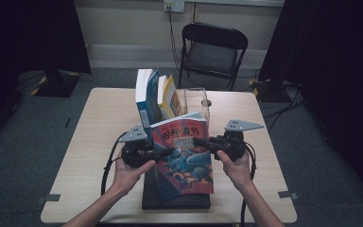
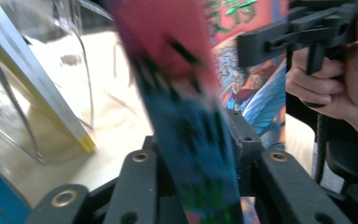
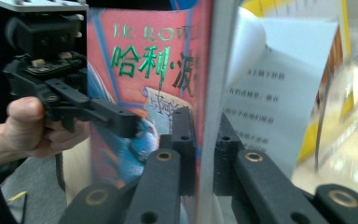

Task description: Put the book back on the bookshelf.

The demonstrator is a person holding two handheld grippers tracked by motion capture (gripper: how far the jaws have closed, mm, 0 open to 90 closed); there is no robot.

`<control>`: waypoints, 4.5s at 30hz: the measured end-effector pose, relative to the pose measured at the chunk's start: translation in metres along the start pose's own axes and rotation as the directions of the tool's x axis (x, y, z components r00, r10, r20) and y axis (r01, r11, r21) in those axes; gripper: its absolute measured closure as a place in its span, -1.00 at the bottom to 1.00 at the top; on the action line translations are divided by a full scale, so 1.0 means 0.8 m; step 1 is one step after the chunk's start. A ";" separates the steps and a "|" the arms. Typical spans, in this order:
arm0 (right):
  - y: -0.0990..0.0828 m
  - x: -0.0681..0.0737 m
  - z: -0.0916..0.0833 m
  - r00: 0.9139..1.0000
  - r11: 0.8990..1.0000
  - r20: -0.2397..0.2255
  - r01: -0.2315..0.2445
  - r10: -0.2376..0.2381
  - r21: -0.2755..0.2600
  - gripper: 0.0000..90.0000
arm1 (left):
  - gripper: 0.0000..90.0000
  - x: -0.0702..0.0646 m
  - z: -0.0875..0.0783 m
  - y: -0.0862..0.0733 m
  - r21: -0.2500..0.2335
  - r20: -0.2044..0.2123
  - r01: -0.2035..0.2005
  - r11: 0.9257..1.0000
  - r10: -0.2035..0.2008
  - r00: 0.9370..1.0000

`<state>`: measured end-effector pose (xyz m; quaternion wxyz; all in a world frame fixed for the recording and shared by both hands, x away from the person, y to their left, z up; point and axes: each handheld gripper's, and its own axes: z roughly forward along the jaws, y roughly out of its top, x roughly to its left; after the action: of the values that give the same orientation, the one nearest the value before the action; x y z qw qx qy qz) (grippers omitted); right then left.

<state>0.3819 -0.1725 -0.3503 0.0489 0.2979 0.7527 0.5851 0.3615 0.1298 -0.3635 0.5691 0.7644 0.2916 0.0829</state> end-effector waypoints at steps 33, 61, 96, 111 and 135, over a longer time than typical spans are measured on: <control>-0.016 -0.003 -0.018 0.993 0.992 0.015 0.120 -0.119 -0.031 -0.30 | 0.53 -0.058 -0.014 -0.021 -0.072 0.028 -0.177 0.982 0.179 0.983; -0.013 0.000 -0.010 0.990 0.990 -0.002 0.142 -0.142 0.006 -0.21 | 0.44 -0.050 0.010 -0.034 -0.146 -0.025 -0.144 0.979 0.142 0.990; 0.014 -0.016 0.055 0.991 0.991 0.041 0.130 -0.131 0.005 -0.19 | 0.66 -0.012 0.002 -0.015 -0.104 -0.206 -0.142 0.984 0.118 0.971; 0.024 -0.008 0.097 0.986 0.986 -0.007 0.164 -0.164 0.017 -0.21 | 0.66 -0.001 -0.025 -0.024 -0.120 -0.274 -0.114 0.986 0.078 0.959; 0.023 -0.043 0.104 0.985 0.990 0.105 0.135 -0.139 0.045 0.03 | 0.66 0.001 -0.058 -0.045 -0.165 -0.336 -0.063 0.984 0.004 0.942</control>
<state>0.4528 -0.1166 -0.3688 0.1238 0.2774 0.7785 0.5493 0.3287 0.1749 -0.3808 0.5743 0.6914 0.3627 0.2462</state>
